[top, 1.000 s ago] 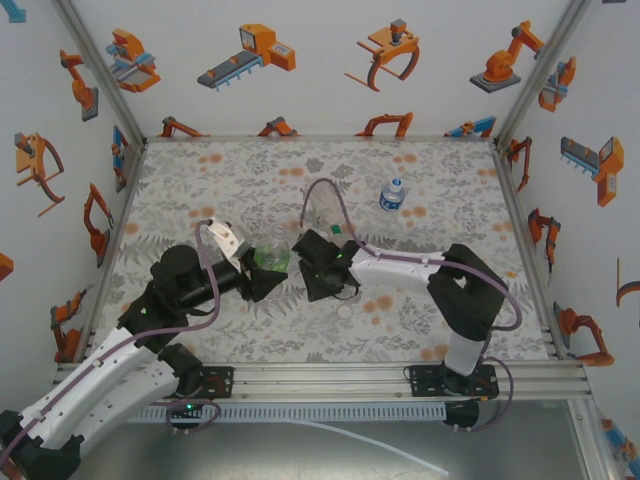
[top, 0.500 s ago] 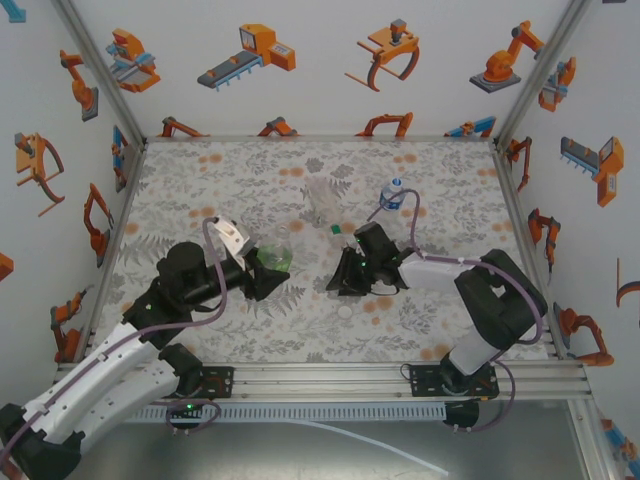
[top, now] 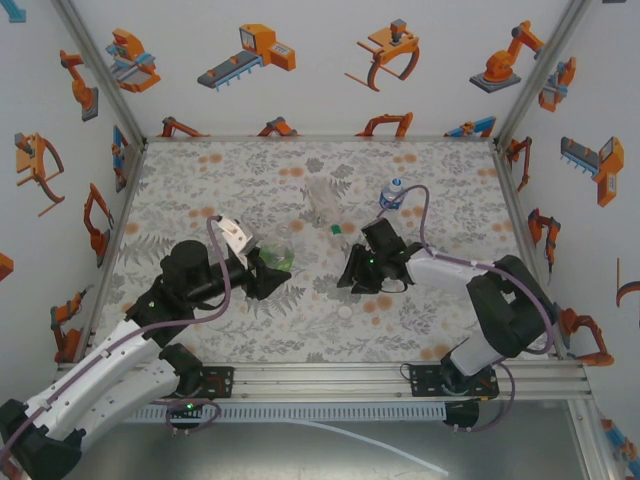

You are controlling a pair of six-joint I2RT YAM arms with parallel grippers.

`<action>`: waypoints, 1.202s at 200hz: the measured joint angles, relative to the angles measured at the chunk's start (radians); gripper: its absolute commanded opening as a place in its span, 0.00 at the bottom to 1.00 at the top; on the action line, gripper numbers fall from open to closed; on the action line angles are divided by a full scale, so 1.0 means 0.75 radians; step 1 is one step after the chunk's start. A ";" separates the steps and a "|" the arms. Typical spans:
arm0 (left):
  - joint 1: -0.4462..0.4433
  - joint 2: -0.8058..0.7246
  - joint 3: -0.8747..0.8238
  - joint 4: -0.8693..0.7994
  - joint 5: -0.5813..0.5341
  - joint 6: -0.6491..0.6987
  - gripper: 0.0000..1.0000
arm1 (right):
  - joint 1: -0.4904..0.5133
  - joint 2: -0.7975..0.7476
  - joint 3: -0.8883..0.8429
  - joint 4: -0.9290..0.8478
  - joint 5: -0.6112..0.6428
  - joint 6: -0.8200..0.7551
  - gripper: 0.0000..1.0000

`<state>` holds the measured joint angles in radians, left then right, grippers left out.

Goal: Screw on the bottle caps

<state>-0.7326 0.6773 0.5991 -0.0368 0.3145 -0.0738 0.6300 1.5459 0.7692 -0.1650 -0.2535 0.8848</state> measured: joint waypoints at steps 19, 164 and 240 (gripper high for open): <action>0.000 0.000 0.000 0.000 -0.001 0.000 0.07 | 0.071 -0.001 0.120 -0.125 0.100 -0.081 0.46; 0.000 -0.060 -0.001 -0.003 -0.041 -0.001 0.07 | 0.342 0.280 0.461 -0.392 0.435 -0.299 0.46; 0.000 -0.060 -0.002 -0.003 -0.041 -0.001 0.07 | 0.362 0.280 0.465 -0.393 0.446 -0.305 0.42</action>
<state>-0.7326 0.6327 0.5980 -0.0387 0.2840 -0.0742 0.9012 1.7557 1.1179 -0.4599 0.0811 0.6563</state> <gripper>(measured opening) 0.524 0.415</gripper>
